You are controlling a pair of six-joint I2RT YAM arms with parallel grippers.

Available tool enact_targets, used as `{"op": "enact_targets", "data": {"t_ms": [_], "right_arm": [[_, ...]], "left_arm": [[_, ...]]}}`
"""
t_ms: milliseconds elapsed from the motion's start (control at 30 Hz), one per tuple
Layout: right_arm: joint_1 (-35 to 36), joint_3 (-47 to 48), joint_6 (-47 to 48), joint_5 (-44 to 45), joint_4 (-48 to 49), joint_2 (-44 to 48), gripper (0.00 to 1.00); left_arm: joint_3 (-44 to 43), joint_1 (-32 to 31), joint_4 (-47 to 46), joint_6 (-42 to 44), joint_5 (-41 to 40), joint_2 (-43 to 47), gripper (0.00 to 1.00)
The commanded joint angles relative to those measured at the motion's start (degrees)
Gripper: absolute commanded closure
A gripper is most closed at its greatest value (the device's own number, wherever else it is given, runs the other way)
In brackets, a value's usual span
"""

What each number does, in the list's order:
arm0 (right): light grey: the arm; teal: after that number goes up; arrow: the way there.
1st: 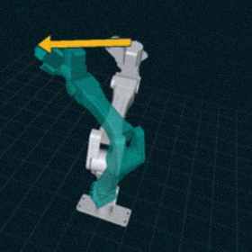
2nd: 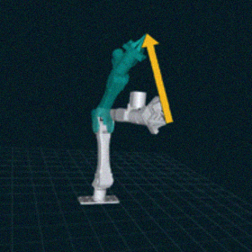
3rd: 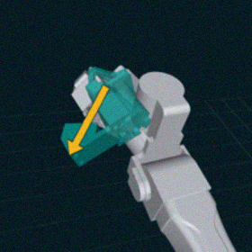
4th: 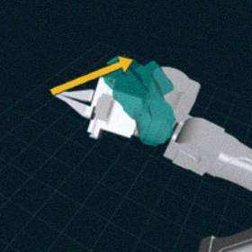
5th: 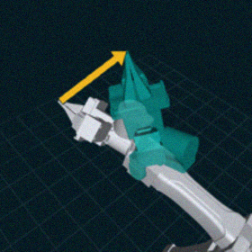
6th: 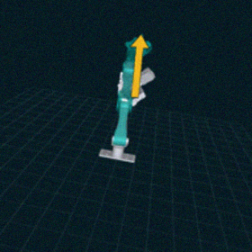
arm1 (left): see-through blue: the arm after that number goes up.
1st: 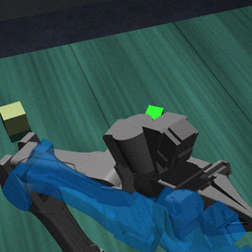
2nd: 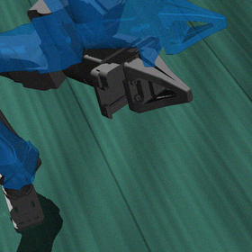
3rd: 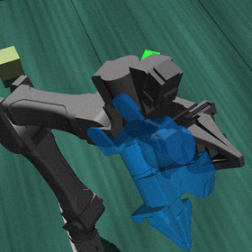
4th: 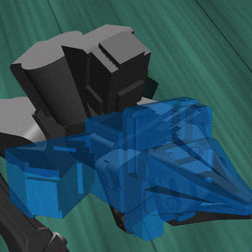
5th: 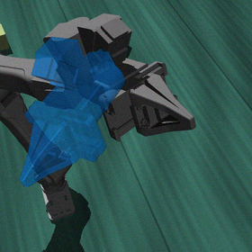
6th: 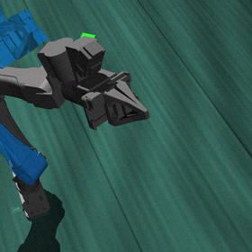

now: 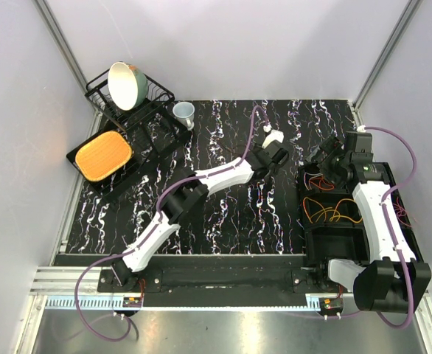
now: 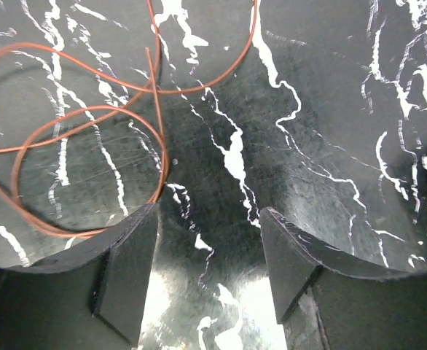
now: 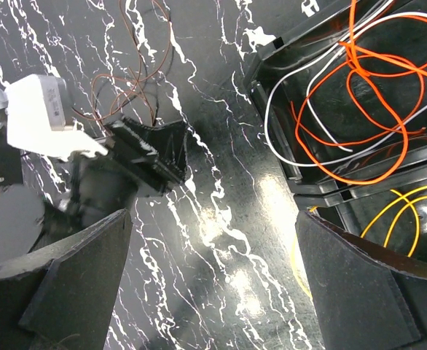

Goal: Untangle the cables

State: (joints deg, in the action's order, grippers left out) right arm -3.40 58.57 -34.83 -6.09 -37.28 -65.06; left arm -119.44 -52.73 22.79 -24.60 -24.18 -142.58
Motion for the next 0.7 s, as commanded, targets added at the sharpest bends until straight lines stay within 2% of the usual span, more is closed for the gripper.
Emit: {"op": "enact_targets", "data": {"t_ms": [0,200,433,667], "right_arm": [[0.5,0.3,0.6,-2.0,2.1,-0.4,0.0],[0.7,0.3,0.6,-1.7,2.3,-0.7,0.0],[0.8,0.1,0.8,-1.9,2.2,-0.9,0.0],[0.8,0.1,0.6,-2.2,2.8,-2.0,0.0]], "left_arm": [[1.4,-0.4,-4.3,2.2,-4.4,7.1,0.39],[0.7,0.8,-5.3,3.1,-3.1,6.1,0.37],[-6.0,5.5,-0.6,-3.8,6.3,-0.2,0.37],[-10.3,6.7,2.1,-5.3,9.9,-4.0,0.43]]}}
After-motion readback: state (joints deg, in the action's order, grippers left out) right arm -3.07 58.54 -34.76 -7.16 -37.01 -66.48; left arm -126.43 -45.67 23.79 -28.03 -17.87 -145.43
